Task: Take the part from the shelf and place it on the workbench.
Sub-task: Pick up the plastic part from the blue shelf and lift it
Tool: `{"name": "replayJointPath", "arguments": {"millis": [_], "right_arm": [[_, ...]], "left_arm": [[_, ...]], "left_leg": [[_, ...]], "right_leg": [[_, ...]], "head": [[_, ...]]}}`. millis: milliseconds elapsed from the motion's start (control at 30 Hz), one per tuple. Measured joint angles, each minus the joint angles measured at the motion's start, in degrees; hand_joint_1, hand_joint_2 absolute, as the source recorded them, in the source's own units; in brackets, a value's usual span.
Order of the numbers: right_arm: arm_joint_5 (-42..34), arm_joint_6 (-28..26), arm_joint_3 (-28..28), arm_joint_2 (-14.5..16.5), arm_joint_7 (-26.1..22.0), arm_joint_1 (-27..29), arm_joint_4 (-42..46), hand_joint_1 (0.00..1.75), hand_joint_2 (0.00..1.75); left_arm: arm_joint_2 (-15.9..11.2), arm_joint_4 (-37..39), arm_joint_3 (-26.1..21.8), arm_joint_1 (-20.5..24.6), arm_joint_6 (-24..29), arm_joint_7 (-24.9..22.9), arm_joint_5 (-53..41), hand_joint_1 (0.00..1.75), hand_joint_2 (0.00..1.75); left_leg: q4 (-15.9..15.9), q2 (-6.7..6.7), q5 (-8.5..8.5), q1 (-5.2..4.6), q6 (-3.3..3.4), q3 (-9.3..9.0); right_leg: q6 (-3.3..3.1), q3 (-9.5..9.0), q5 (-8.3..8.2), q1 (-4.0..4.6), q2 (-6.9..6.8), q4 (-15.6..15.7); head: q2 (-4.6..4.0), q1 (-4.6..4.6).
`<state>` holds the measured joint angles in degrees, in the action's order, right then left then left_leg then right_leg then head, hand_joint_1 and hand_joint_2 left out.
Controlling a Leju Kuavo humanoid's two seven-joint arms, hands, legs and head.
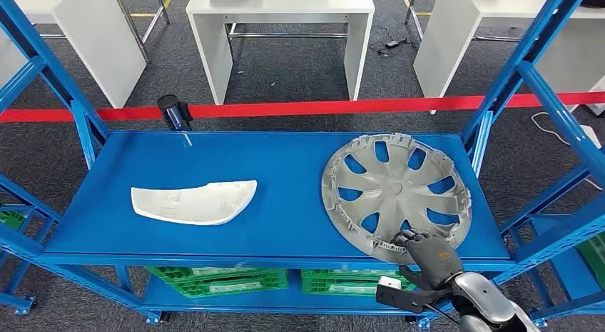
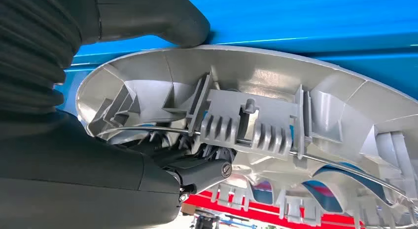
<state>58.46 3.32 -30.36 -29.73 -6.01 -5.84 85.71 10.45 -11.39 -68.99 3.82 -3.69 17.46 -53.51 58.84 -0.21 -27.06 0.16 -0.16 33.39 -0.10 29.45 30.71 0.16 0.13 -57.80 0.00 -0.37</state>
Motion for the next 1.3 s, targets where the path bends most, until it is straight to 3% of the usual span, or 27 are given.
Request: {"name": "replayJointPath", "arguments": {"millis": [367,667,867,1000,1300], "right_arm": [[1.74,-1.57,-0.21,-0.99,1.00,0.35,1.12,1.75,1.75],[5.05,-12.45,3.10,-0.76,2.68,5.26,7.00,1.75,1.75],[7.16,-18.92,6.79,1.19,1.42,9.10,10.99,1.75,1.75],[7.48,-20.97,8.73,3.18,0.93,10.70,12.56,1.75,1.75],[2.49,-22.90,11.09,8.00,-2.25,11.99,13.09,1.75,1.75]], "left_arm": [[0.00,0.00,-0.30,-0.02,0.01,0.47,0.00,0.00,0.00],[0.00,-0.02,-0.34,-0.23,0.03,7.89,-0.23,0.00,0.00],[0.00,-0.02,-0.27,-0.31,-1.08,10.70,-1.91,0.00,0.00],[0.00,-0.01,-0.19,-0.31,-1.79,11.75,-2.44,0.00,1.75],[0.02,-0.01,-0.19,-0.25,-0.96,10.61,-2.21,0.00,1.75]], "left_leg": [[0.00,0.00,0.02,-0.02,0.01,-0.01],[-0.03,-0.03,0.01,-0.01,0.00,-0.03],[-0.09,-0.01,-0.03,-0.01,-0.06,-0.03],[-0.13,-0.01,-0.03,-0.01,-0.06,-0.04],[-0.17,0.00,-0.02,-0.01,-0.07,-0.05]], "right_leg": [[0.01,-0.03,-0.01,-0.02,0.00,0.00],[-0.02,-0.04,0.00,-0.02,-0.05,0.00],[-0.09,0.01,0.06,-0.01,-0.02,0.00],[-0.12,0.04,0.07,-0.01,-0.02,0.00],[-0.13,0.04,0.08,-0.01,-0.01,0.00]], "head": [[0.00,0.01],[0.00,0.00],[0.00,0.00],[0.00,0.00],[0.00,0.00]]}}
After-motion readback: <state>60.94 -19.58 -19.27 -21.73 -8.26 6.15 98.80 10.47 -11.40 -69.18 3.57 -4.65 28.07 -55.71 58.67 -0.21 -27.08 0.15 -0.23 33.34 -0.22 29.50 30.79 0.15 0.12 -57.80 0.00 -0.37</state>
